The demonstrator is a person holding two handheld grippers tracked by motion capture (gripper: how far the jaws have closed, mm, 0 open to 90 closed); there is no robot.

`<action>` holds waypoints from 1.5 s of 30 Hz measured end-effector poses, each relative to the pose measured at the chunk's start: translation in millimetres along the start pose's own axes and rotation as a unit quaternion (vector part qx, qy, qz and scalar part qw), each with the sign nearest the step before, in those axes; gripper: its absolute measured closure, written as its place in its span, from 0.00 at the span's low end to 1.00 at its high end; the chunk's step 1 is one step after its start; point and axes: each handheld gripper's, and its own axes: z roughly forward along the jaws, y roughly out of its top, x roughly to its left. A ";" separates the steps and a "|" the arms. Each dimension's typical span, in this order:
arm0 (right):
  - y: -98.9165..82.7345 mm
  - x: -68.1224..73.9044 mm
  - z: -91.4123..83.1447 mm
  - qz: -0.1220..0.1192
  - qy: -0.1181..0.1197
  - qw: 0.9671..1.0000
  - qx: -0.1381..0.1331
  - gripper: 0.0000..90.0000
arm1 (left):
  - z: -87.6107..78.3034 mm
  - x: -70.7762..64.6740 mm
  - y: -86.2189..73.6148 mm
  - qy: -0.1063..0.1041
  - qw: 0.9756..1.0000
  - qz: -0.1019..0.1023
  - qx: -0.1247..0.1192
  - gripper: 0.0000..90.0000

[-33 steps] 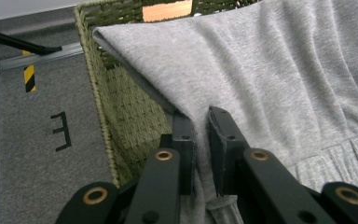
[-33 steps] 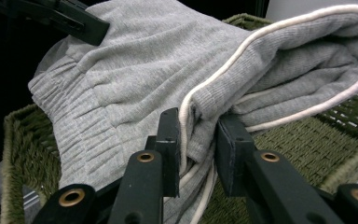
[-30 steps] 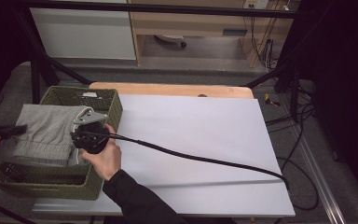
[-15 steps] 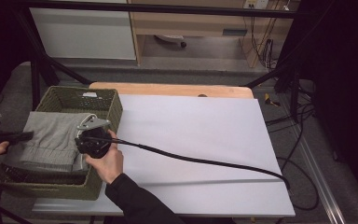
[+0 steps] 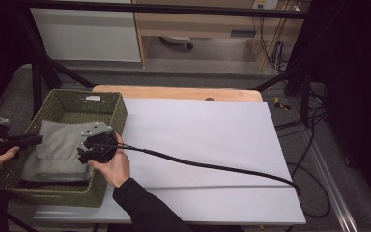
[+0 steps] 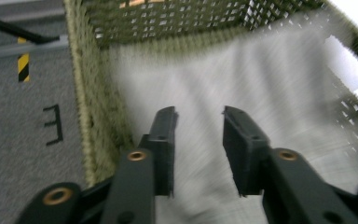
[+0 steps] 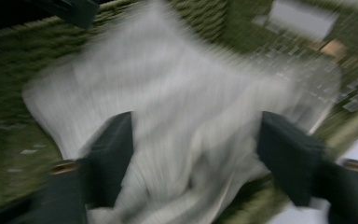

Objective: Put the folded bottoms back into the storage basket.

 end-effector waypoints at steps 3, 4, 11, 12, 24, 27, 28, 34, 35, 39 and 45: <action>1.3 -3.5 -9.8 -0.002 0.002 1.000 -0.014 0.21 | 0.3 -5.5 1.1 0.000 1.000 0.004 -0.001 0.55; 1.3 -3.5 -9.8 -0.002 0.002 1.000 -0.014 0.21 | 0.1 -6.5 1.4 -0.001 1.000 0.002 -0.003 0.55; 0.2 -16.2 -33.7 0.005 0.000 1.000 -0.008 0.09 | -0.6 -14.1 2.5 -0.007 1.000 0.007 -0.011 0.37; 0.2 -16.2 -33.7 0.005 0.000 1.000 -0.008 0.09 | -0.3 -15.3 2.3 -0.008 1.000 0.008 -0.013 0.37; -19.0 -48.3 -80.4 0.034 0.007 0.999 -0.004 0.06 | 7.0 -36.9 2.4 -0.024 0.999 0.023 -0.008 0.15; -24.8 -59.3 -90.5 0.041 0.003 0.999 -0.004 0.06 | 9.5 -42.6 4.0 -0.026 0.999 0.027 -0.008 0.12; -24.8 -59.3 -90.5 0.041 0.003 0.999 -0.004 0.06 | 10.0 -43.9 4.5 -0.027 0.999 0.028 -0.007 0.12; -36.8 -80.9 -112.5 0.049 -0.007 0.999 -0.003 0.05 | 13.9 -57.2 8.7 -0.038 0.998 0.042 -0.005 0.07; -38.3 -83.2 -114.9 0.051 -0.008 0.999 -0.001 0.05 | 14.4 -59.0 9.2 -0.040 0.998 0.045 -0.005 0.07; -47.5 -97.1 -128.4 0.058 -0.017 0.998 0.001 0.06 | 17.1 -68.9 11.8 -0.048 0.997 0.053 -0.008 0.06; -61.3 -115.4 -146.9 0.066 -0.020 0.998 0.004 0.05 | 23.7 -82.8 14.6 -0.061 0.996 0.066 -0.011 0.05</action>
